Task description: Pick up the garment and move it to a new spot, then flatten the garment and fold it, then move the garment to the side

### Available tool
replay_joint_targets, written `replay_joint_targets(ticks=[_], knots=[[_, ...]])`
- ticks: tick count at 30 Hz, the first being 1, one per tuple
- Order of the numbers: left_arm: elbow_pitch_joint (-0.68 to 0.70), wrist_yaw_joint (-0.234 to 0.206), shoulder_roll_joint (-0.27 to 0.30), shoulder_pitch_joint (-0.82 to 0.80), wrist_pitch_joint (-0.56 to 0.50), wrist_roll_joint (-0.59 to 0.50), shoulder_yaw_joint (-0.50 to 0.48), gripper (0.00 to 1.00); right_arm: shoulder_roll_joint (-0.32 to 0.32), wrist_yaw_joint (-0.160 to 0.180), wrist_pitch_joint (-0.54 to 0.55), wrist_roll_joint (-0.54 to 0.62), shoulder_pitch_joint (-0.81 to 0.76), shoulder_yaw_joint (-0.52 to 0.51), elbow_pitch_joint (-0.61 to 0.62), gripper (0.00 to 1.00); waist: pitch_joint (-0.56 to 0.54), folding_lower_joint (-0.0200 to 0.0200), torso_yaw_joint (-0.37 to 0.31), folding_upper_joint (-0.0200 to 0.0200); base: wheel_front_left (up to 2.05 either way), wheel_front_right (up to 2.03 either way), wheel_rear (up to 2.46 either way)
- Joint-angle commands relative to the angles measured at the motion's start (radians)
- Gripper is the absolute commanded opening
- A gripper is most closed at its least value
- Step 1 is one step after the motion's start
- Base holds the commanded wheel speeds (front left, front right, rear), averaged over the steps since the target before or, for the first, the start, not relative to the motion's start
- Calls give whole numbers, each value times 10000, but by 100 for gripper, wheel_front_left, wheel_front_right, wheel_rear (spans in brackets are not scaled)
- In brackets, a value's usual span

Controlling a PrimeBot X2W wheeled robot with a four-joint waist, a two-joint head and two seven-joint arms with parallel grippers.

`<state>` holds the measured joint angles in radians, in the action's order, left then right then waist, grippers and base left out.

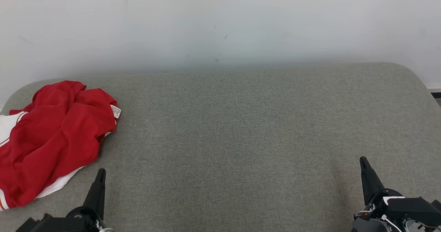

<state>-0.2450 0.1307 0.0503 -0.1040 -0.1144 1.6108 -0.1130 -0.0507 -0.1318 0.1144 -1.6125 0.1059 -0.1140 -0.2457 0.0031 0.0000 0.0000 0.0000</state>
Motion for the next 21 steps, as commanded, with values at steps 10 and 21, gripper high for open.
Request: replay_joint_targets(ticks=[10,21], knots=[[-144,2,-29,134,19,-4,29,100,15,0,-19,7,-128,25,-163,100,1,0,0,0,0,0,0],[-53,0,-38,249,493,-555,157,100,18,2,-492,607,-254,315,-108,100,12,0,6,0,0,0,0]])
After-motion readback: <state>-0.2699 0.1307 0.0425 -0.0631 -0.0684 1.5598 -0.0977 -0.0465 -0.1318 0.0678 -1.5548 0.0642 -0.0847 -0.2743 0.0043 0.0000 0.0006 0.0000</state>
